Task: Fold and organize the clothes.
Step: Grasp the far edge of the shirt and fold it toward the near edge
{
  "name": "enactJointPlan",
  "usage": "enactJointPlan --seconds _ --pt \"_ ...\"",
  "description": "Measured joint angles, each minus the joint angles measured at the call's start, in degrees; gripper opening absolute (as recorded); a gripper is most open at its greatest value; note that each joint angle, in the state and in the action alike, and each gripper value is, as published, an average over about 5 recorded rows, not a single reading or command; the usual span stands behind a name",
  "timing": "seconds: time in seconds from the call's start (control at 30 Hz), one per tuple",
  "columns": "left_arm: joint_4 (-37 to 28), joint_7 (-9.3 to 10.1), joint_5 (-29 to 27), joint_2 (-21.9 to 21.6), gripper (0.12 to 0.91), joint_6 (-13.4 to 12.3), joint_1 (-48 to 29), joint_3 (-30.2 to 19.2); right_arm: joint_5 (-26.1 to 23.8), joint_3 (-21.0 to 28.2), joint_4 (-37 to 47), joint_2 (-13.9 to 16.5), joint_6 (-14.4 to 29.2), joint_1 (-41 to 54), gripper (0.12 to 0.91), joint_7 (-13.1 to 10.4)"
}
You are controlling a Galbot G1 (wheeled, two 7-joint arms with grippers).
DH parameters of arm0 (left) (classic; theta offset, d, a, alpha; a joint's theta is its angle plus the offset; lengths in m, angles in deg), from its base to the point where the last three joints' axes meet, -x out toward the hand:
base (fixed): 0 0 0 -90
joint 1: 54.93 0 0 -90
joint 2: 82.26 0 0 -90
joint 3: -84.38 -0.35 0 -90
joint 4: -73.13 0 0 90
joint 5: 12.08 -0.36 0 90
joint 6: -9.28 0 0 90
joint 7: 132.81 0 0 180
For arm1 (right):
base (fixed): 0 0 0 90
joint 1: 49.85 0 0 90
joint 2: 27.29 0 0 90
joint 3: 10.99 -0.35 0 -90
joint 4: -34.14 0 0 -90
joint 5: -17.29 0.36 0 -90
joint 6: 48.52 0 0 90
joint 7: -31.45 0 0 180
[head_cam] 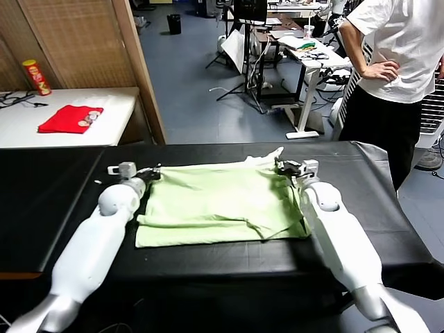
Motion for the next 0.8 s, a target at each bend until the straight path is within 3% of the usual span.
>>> enactJointPlan --seconds 0.4,0.57,0.8 --pt "16.1 -0.13 0.6 -5.6 0.134 -0.4 15.6 6.8 0.7 -1.8 -15.7 7.3 -6.9 -11.9 0.124 -3.2" --pt "22.2 -0.12 -0.2 -7.1 0.134 -0.6 22.5 8.5 0.5 -2.6 -19.9 8.8 -9.1 -15.3 0.122 -4.2" --pt "28.0 -0.09 -2.5 -7.7 0.134 -0.7 29.7 9.5 0.1 -3.1 -22.5 9.4 -10.0 -18.2 0.125 -3.8"
